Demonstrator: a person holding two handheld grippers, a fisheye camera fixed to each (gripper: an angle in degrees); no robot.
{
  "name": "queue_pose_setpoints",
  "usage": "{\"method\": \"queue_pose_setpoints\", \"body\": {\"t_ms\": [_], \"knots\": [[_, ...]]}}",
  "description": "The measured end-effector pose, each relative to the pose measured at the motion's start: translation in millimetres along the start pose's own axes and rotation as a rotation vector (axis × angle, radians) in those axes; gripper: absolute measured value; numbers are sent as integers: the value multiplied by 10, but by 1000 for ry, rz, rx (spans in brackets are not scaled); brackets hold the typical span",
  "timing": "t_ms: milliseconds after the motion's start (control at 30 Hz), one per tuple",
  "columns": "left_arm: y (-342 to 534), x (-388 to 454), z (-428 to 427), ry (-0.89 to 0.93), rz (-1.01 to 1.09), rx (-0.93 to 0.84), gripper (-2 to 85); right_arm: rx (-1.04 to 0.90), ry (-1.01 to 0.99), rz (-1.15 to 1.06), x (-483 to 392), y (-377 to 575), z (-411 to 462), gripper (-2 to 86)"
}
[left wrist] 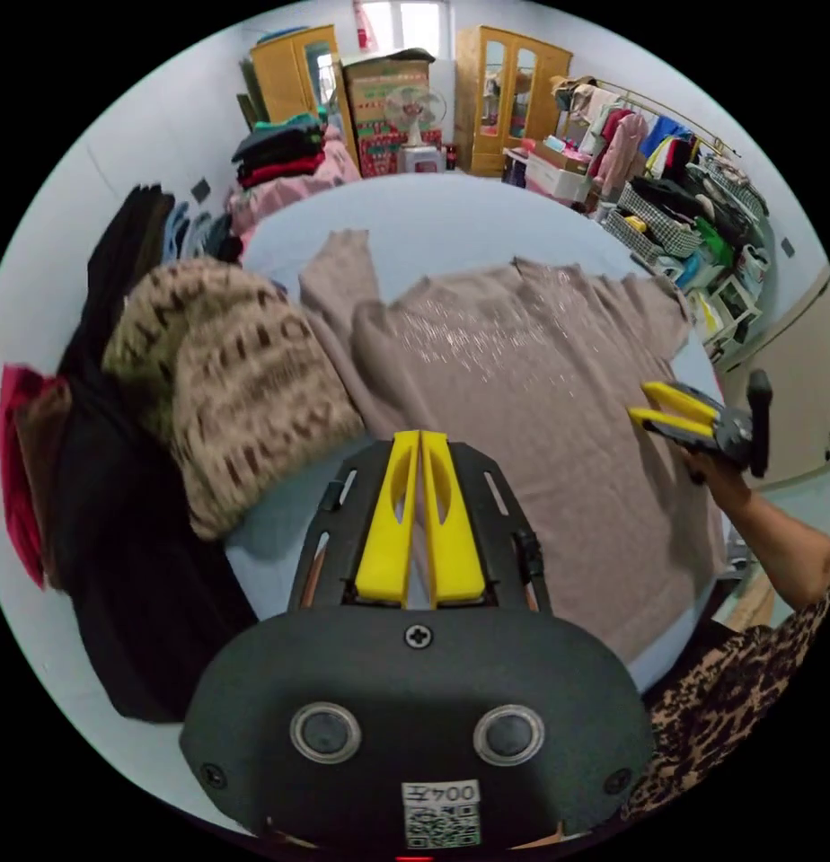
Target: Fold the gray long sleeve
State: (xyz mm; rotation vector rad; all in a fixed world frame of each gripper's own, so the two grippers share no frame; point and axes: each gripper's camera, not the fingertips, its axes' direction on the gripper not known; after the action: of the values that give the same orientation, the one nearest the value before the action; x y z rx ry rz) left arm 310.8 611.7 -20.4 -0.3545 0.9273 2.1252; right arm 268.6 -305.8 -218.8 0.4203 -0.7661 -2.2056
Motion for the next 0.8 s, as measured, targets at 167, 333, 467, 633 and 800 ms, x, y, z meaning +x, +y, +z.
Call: {"method": "queue_pose_setpoints", "body": {"t_ms": [167, 333, 467, 633, 800], "knots": [[-1182, -381, 303, -146, 47, -15, 14, 7, -28, 44, 20, -23, 48, 111], [-1916, -676, 749, -193, 2, -98, 62, 3, 2, 24, -81, -50, 99, 111], [-2290, -848, 1104, -175, -77, -164, 115, 8, -37, 54, -46, -61, 129, 109], [-2520, -872, 1505, -182, -117, -253, 140, 5, -18, 46, -113, -81, 169, 105], [-2617, -949, 1604, -44, -144, -252, 75, 9, -44, 78, -81, -93, 196, 90]]}}
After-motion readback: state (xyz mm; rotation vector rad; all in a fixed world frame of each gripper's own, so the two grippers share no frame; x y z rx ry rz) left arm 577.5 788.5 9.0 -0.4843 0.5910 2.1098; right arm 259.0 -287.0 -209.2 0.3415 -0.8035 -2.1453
